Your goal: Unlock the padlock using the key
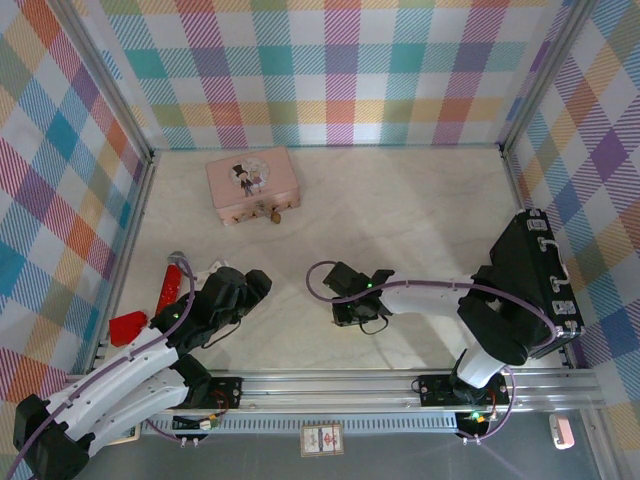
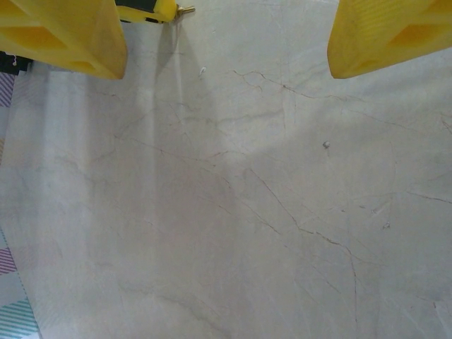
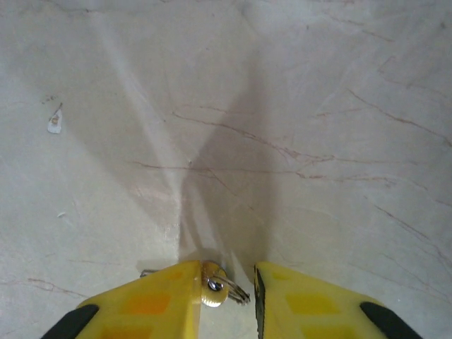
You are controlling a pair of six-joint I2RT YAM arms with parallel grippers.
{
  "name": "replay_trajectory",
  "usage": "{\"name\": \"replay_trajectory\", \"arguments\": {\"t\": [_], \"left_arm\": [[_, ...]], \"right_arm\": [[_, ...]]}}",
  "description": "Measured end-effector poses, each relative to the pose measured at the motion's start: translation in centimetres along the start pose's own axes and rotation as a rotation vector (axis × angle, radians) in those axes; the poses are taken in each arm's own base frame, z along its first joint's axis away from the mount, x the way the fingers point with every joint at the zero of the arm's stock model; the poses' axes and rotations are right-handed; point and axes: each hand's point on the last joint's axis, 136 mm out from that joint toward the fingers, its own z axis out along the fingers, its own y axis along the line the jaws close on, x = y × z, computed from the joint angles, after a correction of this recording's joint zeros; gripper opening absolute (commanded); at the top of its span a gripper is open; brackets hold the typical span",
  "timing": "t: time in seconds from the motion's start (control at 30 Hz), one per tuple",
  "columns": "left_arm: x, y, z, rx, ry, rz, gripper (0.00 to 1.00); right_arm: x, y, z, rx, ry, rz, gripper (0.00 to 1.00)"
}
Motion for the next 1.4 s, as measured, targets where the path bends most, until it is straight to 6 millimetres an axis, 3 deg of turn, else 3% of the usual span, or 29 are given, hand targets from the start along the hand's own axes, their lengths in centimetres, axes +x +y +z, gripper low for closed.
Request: {"name": "replay_trajectory", "arguments": {"t": [0.3,0.5,0.7,1.13,1.3,1.4], "left_arm": [[0.0,0.0,0.0,0.0,-0.001,-0.001,0.76],[0.2,0.1,0.3,-0.008,0.006,0.002,0.76],[0.6,-0.9,0.7,0.039,0.03,-0.005,0.75],[3.4,-6.3,2.0,0.253,0.124,0.02,0.72],[4.2,-7.3,1.8,0.298,0.122,0.152,0.72],[4.7,-8.4,1.1,0.354,0.108,0.317,0.72]], "right_arm": [[-0.1,0.7,0.1,-0.034,0.005,0.004,0.01],[-0.1,0.9,-0.3,-0.052,-0.005,0.013,0.0],[-1.7,1.6,-3.6,-0.172,-0.117,0.091,0.0],[-6.7,4.1,-9.5,-0.44,-0.32,0.292,0.0],[-8.8,4.0,-11.1,-0.504,-0.379,0.37,0.0],[-10.1,3.6,-11.9,-0.541,-0.407,0.426,0.0]]}}
